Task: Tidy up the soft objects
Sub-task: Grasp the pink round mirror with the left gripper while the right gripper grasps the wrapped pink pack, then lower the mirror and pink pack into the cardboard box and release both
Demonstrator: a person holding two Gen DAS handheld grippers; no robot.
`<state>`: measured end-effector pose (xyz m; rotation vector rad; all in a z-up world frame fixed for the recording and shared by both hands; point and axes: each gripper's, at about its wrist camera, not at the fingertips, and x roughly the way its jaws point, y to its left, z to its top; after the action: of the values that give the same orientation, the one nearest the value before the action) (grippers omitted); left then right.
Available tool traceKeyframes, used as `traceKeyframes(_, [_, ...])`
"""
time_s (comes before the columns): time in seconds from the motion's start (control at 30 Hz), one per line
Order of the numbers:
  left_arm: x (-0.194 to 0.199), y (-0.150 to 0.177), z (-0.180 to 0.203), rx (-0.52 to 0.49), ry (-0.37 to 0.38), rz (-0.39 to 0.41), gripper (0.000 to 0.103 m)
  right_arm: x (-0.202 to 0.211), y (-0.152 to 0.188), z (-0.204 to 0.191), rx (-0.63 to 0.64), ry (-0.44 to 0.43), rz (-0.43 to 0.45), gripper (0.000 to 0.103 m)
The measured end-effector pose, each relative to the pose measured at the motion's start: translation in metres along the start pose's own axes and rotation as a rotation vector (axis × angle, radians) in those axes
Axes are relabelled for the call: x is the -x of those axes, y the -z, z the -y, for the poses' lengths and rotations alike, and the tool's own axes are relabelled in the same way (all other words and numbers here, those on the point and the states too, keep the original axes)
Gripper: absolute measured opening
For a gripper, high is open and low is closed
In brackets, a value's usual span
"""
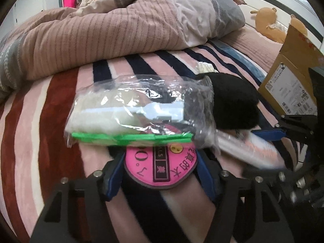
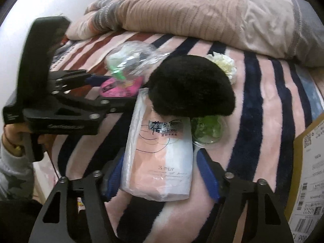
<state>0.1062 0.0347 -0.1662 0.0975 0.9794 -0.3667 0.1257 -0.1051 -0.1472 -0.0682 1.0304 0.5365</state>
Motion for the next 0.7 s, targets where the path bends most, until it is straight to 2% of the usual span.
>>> traceKeyframes(0.07, [0.008, 0.006, -0.002, 0.004, -0.001, 0.000, 0.062, 0.003, 0.001, 0.000, 0.000, -0.002, 0.000, 0.047])
traceKeyframes(0.13, [0.016, 0.011, -0.002, 0.002, -0.003, 0.001, 0.062, 0.008, 0.003, -0.004, 0.007, -0.011, -0.004, 0.039])
traceKeyframes(0.17, [0.021, 0.015, -0.001, 0.000, -0.001, 0.000, 0.062, 0.011, 0.004, -0.007, 0.016, -0.007, -0.005, 0.031])
traceKeyframes(0.2, [0.025, 0.017, -0.001, -0.003, 0.004, -0.003, 0.062, 0.011, 0.003, -0.009, 0.020, -0.005, -0.007, 0.029])
traceKeyframes(0.3, [0.042, 0.024, -0.001, 0.007, 0.035, -0.002, 0.062, 0.019, 0.005, -0.014, 0.022, -0.005, 0.001, 0.027])
traceKeyframes(0.43, [0.069, 0.027, 0.003, 0.003, 0.039, 0.031, 0.062, 0.034, 0.007, -0.024, 0.040, -0.011, 0.028, 0.024])
traceKeyframes(0.7, [0.113, 0.016, 0.029, -0.029, 0.043, 0.115, 0.062, 0.087, 0.004, -0.031, 0.049, 0.014, 0.146, 0.023])
